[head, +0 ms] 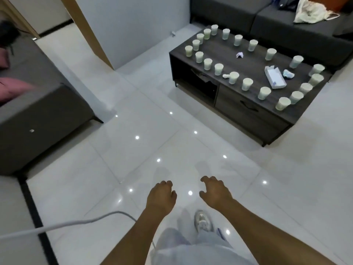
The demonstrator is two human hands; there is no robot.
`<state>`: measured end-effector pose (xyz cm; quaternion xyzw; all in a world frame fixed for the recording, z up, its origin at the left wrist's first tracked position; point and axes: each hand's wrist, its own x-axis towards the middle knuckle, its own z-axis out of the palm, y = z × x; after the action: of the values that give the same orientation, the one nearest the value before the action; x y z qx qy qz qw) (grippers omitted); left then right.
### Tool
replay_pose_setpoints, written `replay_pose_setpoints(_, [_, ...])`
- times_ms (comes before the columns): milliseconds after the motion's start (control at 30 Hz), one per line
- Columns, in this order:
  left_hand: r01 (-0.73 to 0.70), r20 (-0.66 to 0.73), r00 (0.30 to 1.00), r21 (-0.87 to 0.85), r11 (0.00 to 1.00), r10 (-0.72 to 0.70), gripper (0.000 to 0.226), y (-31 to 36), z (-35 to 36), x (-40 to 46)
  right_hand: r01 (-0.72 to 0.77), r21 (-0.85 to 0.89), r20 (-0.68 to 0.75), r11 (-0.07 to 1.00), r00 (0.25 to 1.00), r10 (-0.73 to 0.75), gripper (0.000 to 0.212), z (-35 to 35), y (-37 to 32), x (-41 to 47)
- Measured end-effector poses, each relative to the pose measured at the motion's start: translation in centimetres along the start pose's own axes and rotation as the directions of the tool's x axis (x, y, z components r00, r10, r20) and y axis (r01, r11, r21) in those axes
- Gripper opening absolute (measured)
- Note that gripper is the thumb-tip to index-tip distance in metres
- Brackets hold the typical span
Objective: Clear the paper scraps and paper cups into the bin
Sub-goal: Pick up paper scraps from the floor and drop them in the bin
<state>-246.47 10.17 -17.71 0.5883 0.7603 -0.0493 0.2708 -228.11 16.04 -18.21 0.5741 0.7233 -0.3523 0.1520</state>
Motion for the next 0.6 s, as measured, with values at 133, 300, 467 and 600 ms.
replay_pose_setpoints(133, [0.051, -0.018, 0.999, -0.058, 0.997, -0.052, 0.036, -1.6, -4.1, 6.0, 0.016, -0.053, 0.026, 0.998, 1.000, -0.014, 0.051, -4.7, -2.8, 6.8])
replay_pose_setpoints(300, [0.096, -0.049, 0.993, -0.139, 0.986, -0.104, 0.031, -6.0, -9.3, 14.9, 0.061, -0.067, 0.041, 0.996, 0.997, -0.058, 0.051, -9.1, -9.6, 16.8])
replay_pose_setpoints(467, [0.098, -0.055, 0.993, -0.110, 0.989, -0.105, 0.034, -11.5, -16.5, 26.0, 0.079, -0.056, 0.038, 0.995, 0.996, -0.077, 0.051, -13.8, -17.7, 27.3])
replay_pose_setpoints(600, [0.085, -0.058, 0.994, -0.124, 0.989, -0.093, 0.035, -15.6, -23.1, 33.4, 0.058, -0.057, 0.043, 0.997, 0.998, -0.056, 0.052, -17.9, -23.7, 34.3])
